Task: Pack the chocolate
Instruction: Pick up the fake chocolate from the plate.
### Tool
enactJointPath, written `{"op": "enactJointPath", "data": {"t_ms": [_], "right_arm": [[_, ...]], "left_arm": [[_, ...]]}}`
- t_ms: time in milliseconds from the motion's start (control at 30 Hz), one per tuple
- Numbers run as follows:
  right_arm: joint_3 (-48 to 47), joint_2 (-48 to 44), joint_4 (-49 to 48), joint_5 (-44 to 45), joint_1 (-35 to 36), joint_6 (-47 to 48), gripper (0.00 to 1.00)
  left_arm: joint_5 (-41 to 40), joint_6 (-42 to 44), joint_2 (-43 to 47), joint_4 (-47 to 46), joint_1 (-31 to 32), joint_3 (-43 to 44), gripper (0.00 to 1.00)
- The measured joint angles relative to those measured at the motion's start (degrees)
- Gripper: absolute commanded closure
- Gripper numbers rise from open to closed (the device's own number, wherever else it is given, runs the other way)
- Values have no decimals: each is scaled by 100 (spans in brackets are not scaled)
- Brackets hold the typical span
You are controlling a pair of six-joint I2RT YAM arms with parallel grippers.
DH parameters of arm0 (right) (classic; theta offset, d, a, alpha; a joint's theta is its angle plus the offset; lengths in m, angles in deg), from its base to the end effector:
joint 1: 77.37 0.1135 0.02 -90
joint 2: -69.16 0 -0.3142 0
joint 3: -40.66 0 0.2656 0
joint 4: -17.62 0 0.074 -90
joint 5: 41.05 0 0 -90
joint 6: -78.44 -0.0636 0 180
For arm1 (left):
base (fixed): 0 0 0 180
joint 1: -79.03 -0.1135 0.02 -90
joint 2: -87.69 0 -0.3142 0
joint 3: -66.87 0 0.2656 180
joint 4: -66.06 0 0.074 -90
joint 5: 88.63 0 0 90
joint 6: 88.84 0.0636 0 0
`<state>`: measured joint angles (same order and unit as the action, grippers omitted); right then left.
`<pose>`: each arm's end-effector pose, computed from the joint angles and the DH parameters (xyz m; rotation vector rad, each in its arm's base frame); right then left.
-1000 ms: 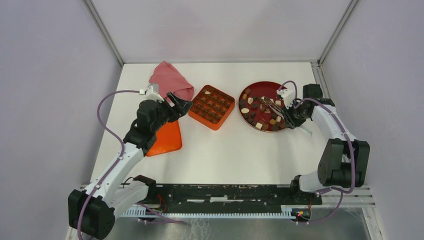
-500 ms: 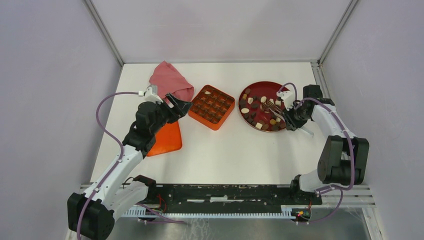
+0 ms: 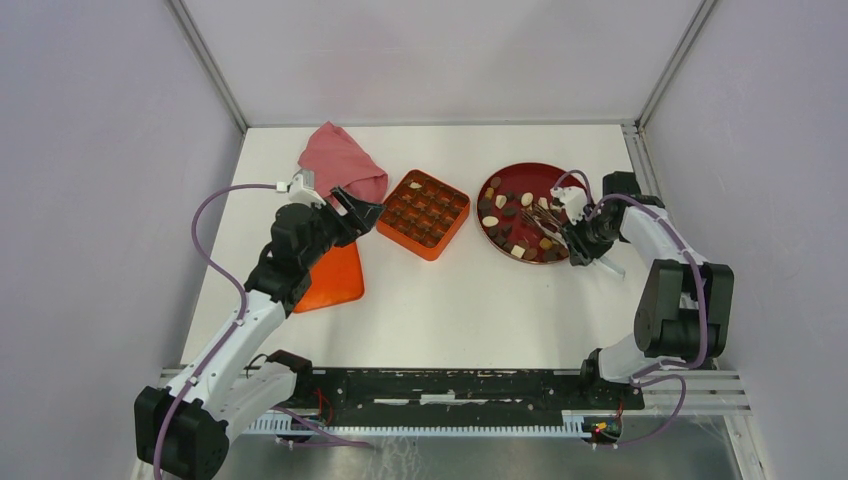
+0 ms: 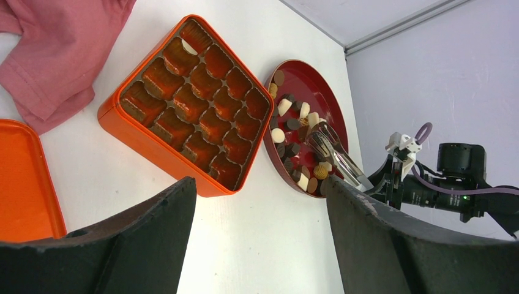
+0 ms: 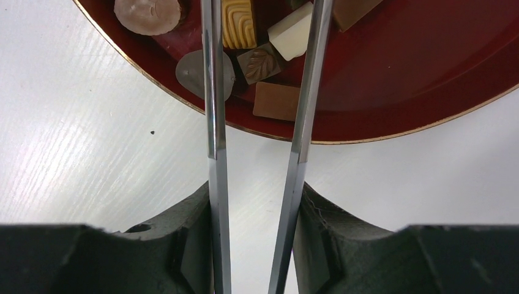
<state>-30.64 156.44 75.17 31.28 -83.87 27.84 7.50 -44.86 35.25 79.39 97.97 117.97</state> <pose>0.2989 -0.0146 0.2251 -0.8378 2.6190 0.2383 0.2123 -0.0800 0.3216 -0.3720 1.8836 -0.8819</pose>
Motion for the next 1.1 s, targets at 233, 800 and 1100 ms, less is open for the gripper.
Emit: {"op": "enactJointPath", "data": {"t_ms": [233, 800, 1100], "right_arm": [[-2, 238, -24, 22, 0, 0, 54], [-256, 184, -20, 149, 0, -7, 56], [-256, 184, -22, 151, 24, -59, 63]], "left_arm": [[0, 0, -2, 0, 0, 0, 18], [0, 0, -44, -7, 0, 0, 18], [0, 0, -48, -24, 0, 0, 18]]}}
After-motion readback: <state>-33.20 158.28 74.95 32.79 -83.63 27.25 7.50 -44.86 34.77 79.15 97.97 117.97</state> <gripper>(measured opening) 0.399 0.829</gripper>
